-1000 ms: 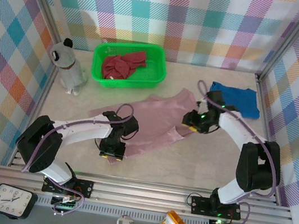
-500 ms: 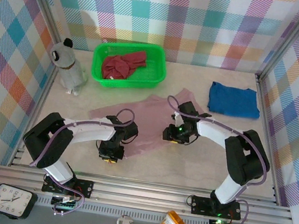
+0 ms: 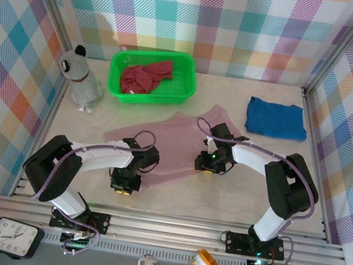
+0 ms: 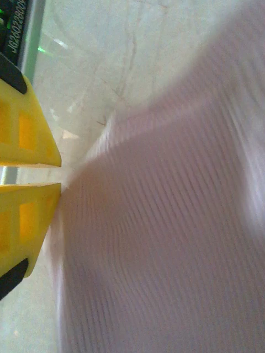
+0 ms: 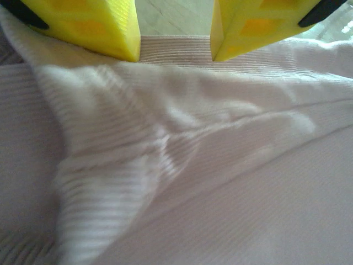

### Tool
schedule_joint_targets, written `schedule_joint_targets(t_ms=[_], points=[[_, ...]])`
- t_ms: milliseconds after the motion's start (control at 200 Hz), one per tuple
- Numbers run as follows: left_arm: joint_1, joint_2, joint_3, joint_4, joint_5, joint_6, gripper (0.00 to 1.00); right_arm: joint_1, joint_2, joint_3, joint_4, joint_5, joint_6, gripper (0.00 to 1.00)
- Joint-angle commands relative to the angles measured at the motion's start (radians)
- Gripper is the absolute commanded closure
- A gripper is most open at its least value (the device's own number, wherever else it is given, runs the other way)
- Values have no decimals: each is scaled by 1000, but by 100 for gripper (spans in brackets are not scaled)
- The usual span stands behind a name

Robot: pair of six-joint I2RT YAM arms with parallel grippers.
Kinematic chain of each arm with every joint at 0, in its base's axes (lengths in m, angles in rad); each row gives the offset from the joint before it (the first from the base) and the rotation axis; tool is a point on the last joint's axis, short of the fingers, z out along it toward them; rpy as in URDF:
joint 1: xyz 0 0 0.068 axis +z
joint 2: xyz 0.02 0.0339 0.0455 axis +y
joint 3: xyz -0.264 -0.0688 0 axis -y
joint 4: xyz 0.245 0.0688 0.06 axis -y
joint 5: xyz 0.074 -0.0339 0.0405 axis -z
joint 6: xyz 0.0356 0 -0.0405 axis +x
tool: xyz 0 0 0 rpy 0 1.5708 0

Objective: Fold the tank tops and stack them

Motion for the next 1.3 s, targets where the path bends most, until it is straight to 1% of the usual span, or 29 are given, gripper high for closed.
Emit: schedule_joint_targets(t_ms=[0, 85, 190, 245, 400, 480, 580, 790, 990, 1080, 1165, 1230, 1295], points=[[-7, -56, 22, -90, 55, -21, 81, -4, -60, 34, -96, -12, -21, 59], [-2, -83, 94, -90, 69, -25, 73, -4, -84, 78, -96, -16, -22, 58], [19, -35, 191, -102, 30, 11, 68, -4, -43, 138, -86, -10, -33, 57], [33, 2, 225, -80, 19, 26, 67, -4, -6, 165, -86, -5, -42, 57], [55, 121, 273, 48, 9, 64, 63, -8, 88, 214, -49, 17, -67, 57], [63, 175, 287, 95, -7, 73, 62, -10, 139, 229, -48, 6, -85, 57], [63, 222, 282, 128, 5, 72, 61, -9, 165, 199, -36, -2, -88, 58], [38, 208, 186, 150, 62, 43, 60, -8, 112, 77, -64, 28, -74, 58], [-29, 173, 128, 166, 144, -9, 58, -11, 29, -47, -122, 70, -3, 58], [-68, 169, 139, 198, 196, -33, 56, -22, -20, -92, -145, 94, 32, 57], [-96, 182, 171, 192, 218, -41, 55, -41, -67, -118, -168, 106, 50, 57], [-101, 188, 194, 168, 212, -30, 54, -54, -96, -125, -189, 98, 53, 57], [-87, 190, 211, 142, 192, -10, 52, -58, -111, -124, -199, 72, 37, 56]])
